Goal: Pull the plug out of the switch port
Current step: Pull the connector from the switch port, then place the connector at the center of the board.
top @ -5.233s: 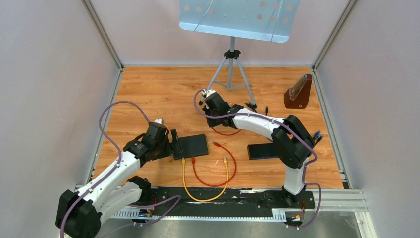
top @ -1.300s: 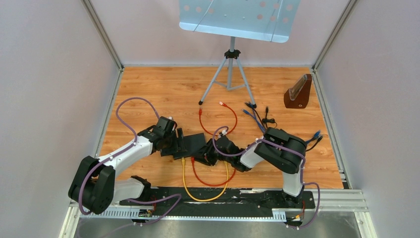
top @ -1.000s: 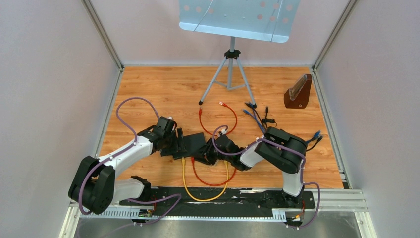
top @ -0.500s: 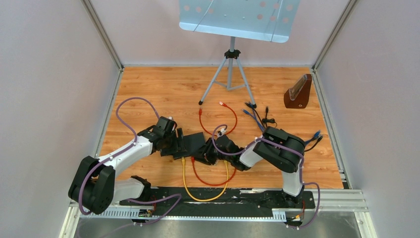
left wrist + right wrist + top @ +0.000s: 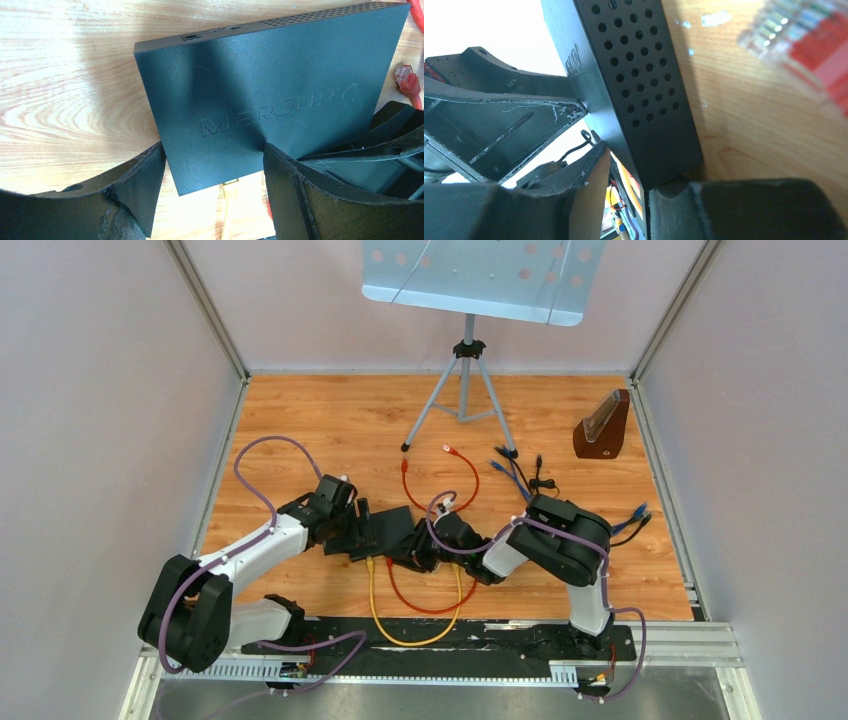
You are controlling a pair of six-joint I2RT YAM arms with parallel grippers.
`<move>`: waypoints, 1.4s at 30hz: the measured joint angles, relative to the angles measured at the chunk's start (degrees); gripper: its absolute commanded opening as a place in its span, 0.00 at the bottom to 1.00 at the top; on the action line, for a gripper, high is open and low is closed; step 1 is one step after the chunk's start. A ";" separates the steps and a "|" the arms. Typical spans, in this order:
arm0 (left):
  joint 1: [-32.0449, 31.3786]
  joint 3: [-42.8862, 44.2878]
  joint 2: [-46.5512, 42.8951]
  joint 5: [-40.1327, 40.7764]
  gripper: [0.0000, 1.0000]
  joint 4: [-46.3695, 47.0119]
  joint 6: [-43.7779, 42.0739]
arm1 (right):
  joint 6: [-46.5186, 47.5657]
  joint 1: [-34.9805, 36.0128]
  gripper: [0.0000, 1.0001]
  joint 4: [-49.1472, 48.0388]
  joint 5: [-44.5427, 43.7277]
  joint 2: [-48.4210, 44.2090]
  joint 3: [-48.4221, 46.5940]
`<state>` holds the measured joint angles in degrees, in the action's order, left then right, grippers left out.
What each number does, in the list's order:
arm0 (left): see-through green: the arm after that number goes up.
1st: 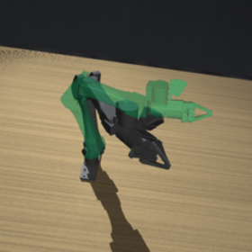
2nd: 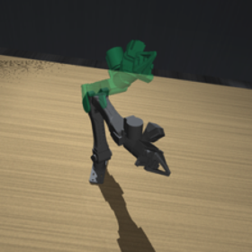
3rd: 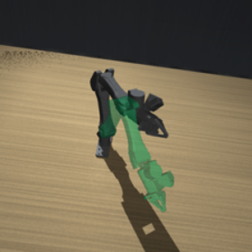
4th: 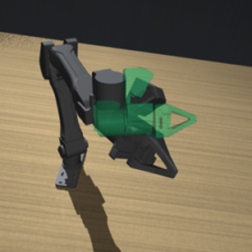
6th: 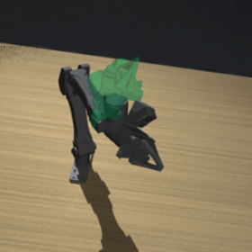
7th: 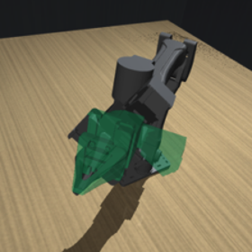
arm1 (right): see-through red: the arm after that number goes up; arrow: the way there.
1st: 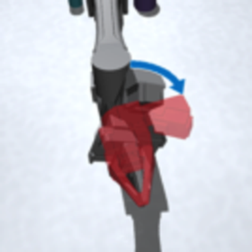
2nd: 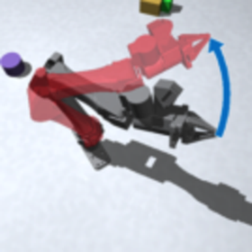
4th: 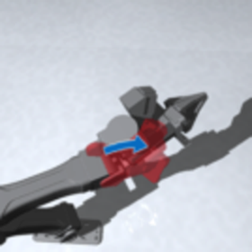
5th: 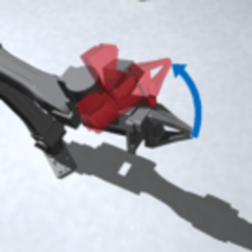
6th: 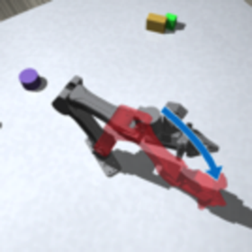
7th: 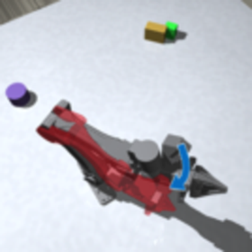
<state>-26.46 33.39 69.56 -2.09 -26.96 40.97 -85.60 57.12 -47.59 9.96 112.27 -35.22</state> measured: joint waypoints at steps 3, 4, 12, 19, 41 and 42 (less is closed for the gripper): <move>0.00 0.00 0.00 0.02 0.77 0.00 0.02 | -0.07 -0.07 0.18 0.17 0.09 0.04 0.00; 0.00 0.00 0.00 0.02 0.77 0.00 0.00 | -0.11 -0.07 0.16 0.15 0.11 0.04 0.00; 0.20 0.00 -0.13 -0.02 0.78 -0.13 -0.28 | 2.97 -1.22 0.00 2.40 1.70 -0.72 -1.07; 0.20 -0.02 -0.26 -0.02 0.78 -0.35 -0.44 | 13.90 -2.86 0.00 14.27 7.85 -2.97 -5.90; 0.20 -0.46 -3.43 0.92 0.94 -2.60 -1.22 | 40.39 -2.27 0.42 41.24 11.85 -16.15 -8.11; 0.20 -0.46 -4.28 1.22 0.96 -2.99 -1.22 | 41.88 -2.12 0.42 42.53 11.87 -17.79 -7.43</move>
<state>-26.26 32.93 65.28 -0.86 -29.95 39.75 -43.72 55.00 -5.06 21.82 94.48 -42.65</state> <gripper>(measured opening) 0.922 0.419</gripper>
